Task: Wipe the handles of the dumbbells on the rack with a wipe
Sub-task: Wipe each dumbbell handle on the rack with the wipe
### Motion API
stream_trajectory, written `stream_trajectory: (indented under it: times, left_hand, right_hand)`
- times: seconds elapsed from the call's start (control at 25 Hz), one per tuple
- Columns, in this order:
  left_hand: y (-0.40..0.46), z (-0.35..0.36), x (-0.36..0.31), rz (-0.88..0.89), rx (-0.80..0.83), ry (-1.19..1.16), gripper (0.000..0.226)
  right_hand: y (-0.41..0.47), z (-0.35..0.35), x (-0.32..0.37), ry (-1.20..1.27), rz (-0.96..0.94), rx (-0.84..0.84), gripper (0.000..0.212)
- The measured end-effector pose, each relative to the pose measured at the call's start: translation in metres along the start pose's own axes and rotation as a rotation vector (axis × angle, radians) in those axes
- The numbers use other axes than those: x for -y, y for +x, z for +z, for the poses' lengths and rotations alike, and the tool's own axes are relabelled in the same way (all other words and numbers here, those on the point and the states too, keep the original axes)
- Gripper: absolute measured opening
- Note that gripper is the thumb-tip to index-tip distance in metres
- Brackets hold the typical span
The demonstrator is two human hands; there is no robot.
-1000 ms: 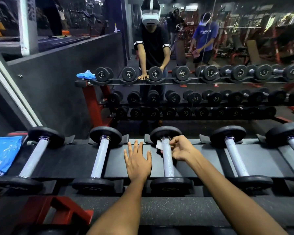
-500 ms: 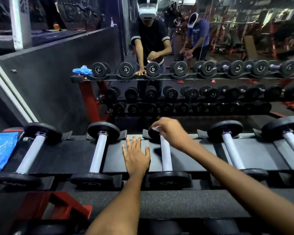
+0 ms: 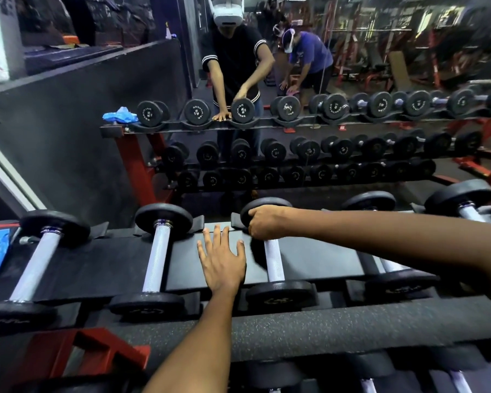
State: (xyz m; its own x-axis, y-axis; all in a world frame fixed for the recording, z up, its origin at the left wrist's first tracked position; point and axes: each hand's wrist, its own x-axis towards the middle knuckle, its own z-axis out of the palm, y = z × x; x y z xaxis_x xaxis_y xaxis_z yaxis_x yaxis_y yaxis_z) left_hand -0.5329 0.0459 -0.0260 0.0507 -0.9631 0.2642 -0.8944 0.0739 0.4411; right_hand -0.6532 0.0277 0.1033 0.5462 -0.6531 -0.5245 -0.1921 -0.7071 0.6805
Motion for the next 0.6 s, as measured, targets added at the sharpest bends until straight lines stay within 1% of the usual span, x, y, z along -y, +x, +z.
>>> stream_trajectory:
  times: [0.04, 0.16, 0.24, 0.28, 0.36, 0.4, 0.44, 0.48, 0.52, 0.56, 0.6]
  left_hand:
    - [0.000, 0.000, 0.000, 0.001, 0.001, -0.003, 0.058]
    - [0.001, 0.001, 0.000, -0.004, -0.005, -0.006, 0.058]
    - [0.000, 0.001, 0.000, -0.001, 0.004, 0.016, 0.059]
    - [0.000, 0.001, 0.000, 0.003, 0.008, 0.022, 0.059]
    - [0.001, 0.001, 0.001, 0.006, 0.024, 0.023, 0.060]
    - [0.001, 0.001, 0.001, 0.007, 0.026, 0.023, 0.060]
    - [0.001, 0.001, 0.001, 0.006, 0.024, 0.023, 0.060]
    - [0.001, 0.000, 0.001, 0.002, 0.022, 0.021, 0.060]
    - [0.001, 0.000, 0.000, -0.003, 0.025, 0.022, 0.060]
    - [0.001, 0.000, 0.000, -0.005, 0.028, 0.025, 0.060]
    - [0.000, -0.001, -0.001, -0.006, 0.030, 0.031, 0.060]
  right_hand:
    - [0.000, -0.003, 0.002, 0.073, 0.039, 0.008, 0.029]
    - [-0.002, -0.002, -0.010, 0.247, 0.125, -0.124, 0.028]
    - [-0.010, 0.004, -0.004, 0.381, 0.202, -0.148, 0.027]
    - [-0.013, 0.000, 0.004, 0.408, 0.153, -0.118, 0.027]
    - [-0.018, -0.012, 0.026, 0.484, -0.084, 0.075, 0.035]
    - [-0.017, -0.014, 0.030, 0.588, -0.186, 0.157, 0.039]
    - [-0.020, -0.017, 0.025, 0.653, -0.187, 0.182, 0.040]
    - [-0.020, -0.012, 0.015, 0.658, -0.108, 0.147, 0.040]
    - [-0.022, -0.010, 0.005, 0.635, 0.003, 0.070, 0.037]
    - [-0.021, -0.003, 0.003, 0.553, 0.106, -0.019, 0.034]
    - [-0.021, 0.003, 0.009, 0.523, 0.156, -0.072, 0.033]
